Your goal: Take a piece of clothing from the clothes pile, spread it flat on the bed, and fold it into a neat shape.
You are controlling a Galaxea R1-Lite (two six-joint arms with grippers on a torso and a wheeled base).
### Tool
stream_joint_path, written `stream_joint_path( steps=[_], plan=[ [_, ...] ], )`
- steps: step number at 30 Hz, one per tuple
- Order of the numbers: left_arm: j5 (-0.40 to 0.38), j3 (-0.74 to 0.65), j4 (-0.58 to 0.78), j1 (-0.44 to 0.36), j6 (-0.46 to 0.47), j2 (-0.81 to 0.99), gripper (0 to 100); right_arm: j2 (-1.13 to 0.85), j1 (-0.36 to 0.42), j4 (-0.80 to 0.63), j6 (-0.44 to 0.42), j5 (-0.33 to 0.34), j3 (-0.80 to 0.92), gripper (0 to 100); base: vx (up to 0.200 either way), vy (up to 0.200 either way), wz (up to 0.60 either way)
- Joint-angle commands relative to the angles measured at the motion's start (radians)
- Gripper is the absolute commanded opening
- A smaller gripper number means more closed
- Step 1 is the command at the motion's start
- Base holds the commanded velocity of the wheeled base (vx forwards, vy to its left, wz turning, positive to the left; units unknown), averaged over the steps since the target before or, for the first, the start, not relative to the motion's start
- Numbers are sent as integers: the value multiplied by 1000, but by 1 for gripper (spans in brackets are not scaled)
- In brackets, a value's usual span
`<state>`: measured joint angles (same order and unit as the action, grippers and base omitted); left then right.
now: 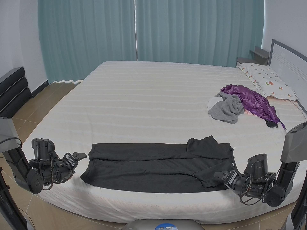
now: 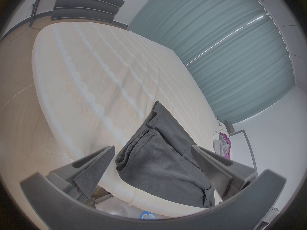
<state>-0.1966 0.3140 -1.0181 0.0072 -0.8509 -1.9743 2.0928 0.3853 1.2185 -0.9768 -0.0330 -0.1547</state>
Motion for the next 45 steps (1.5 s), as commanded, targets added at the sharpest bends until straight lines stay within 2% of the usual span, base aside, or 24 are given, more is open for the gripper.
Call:
stream_joint_path(
  steps=[1,3,10,13,20,34,39,43,45],
  plan=[
    [0,0,-2,0,-1,-2,100,-30,-45,6,0,-1,-20,100,0,0,0],
    [0,0,0,0,-2,-2,100,-48,-68,-2,1,10,-31,100,0,0,0],
    [0,0,0,-1,-2,-3,100,21,-74,1,-19,30,-48,100,0,0,0],
    [0,2,0,-1,-2,-8,100,24,-56,-2,-51,53,-45,100,0,0,0],
    [0,3,-2,-1,-2,-9,100,10,7,-10,-59,56,-31,100,0,0,0],
    [0,5,-2,-1,-2,-11,100,85,17,6,-172,56,-95,100,0,0,0],
    [0,5,-2,-1,-2,-11,100,104,7,7,-178,35,-114,100,0,0,0],
    [0,10,-2,2,-2,-11,100,82,6,6,-157,-31,-108,100,0,0,0],
    [0,10,-2,2,-2,-11,100,75,0,6,-109,-68,-103,100,0,0,0]
  ],
)
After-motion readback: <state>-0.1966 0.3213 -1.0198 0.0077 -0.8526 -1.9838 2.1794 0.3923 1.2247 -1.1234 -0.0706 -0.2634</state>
